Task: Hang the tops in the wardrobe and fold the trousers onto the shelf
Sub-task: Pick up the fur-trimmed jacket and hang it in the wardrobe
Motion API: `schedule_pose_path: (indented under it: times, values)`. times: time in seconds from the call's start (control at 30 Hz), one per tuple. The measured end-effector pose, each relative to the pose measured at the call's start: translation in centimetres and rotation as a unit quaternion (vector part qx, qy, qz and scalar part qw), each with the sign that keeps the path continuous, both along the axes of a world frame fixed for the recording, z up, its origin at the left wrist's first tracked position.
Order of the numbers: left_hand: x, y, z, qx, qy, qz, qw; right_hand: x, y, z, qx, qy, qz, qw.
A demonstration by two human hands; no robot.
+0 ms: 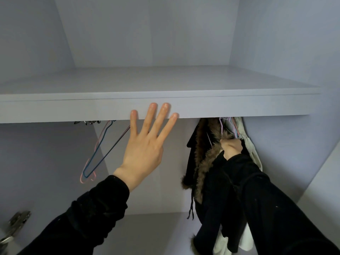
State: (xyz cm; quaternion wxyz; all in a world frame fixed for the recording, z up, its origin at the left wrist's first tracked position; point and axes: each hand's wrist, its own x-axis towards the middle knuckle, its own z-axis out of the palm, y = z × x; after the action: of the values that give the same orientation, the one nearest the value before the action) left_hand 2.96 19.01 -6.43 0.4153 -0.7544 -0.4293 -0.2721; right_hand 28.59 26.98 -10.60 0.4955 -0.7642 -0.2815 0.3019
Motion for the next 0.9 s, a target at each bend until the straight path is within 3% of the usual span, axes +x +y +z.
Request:
schedule_pose_path:
  times: [0.2, 0.3, 0.6, 0.7, 0.9]
  values:
    - [0.3, 0.3, -0.2, -0.012, -0.010, 0.010, 1.000, 0.4, -0.4, -0.4, -0.025, -0.122, -0.017, 0.992]
    - [0.7, 0.1, -0.3, -0.026, -0.018, 0.022, 0.999, 0.2, -0.7, -0.4, -0.029, -0.134, 0.002, 0.991]
    - [1.8, -2.9, -2.4, -0.134, -0.090, -0.030, 0.986, 0.1, -7.3, -1.7, -0.007, -0.199, 0.148, 0.969]
    - [2.2, -5.2, -6.2, -0.245, -0.142, -0.066, 0.957, -0.2, -13.0, -2.9, 0.016, -0.158, 0.156, 0.975]
    - [4.0, -11.7, -13.3, -0.481, -0.181, -0.139, 0.846, -0.8, -26.1, -7.3, -0.021, -0.133, 0.117, 0.984]
